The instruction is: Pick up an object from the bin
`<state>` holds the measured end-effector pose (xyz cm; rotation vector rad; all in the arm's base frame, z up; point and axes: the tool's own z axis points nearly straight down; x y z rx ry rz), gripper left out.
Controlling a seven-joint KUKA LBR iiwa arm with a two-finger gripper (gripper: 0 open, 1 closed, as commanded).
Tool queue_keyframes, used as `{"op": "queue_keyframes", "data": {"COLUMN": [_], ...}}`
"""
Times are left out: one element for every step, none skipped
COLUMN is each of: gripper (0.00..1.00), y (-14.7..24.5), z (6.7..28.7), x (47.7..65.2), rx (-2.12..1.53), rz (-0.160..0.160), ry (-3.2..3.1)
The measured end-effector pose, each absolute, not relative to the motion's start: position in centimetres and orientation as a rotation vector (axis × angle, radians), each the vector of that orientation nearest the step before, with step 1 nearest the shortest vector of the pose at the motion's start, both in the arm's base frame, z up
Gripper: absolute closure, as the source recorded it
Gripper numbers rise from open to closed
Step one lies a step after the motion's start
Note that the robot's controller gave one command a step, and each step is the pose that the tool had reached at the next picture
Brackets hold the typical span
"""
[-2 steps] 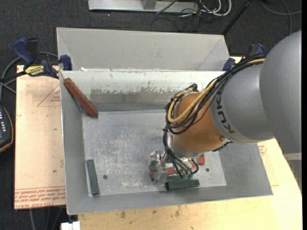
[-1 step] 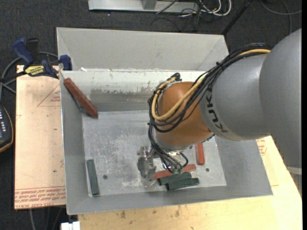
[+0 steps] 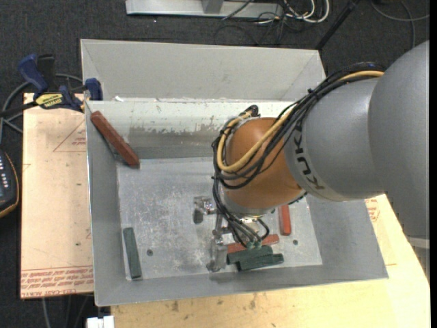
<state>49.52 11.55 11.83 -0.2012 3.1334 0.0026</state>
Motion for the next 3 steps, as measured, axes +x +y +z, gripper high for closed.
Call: {"op": "queue_keyframes", "data": {"gripper": [0.00, 1.00, 1.00], "y": [4.6, 4.8, 4.7], "z": [7.6, 7.6, 23.1], "x": [48.8, 48.7, 51.2], "rx": [0.180, 0.177, 0.167], "rz": [0.000, 0.002, 0.004], "ry": [3.131, 3.135, 3.126]}}
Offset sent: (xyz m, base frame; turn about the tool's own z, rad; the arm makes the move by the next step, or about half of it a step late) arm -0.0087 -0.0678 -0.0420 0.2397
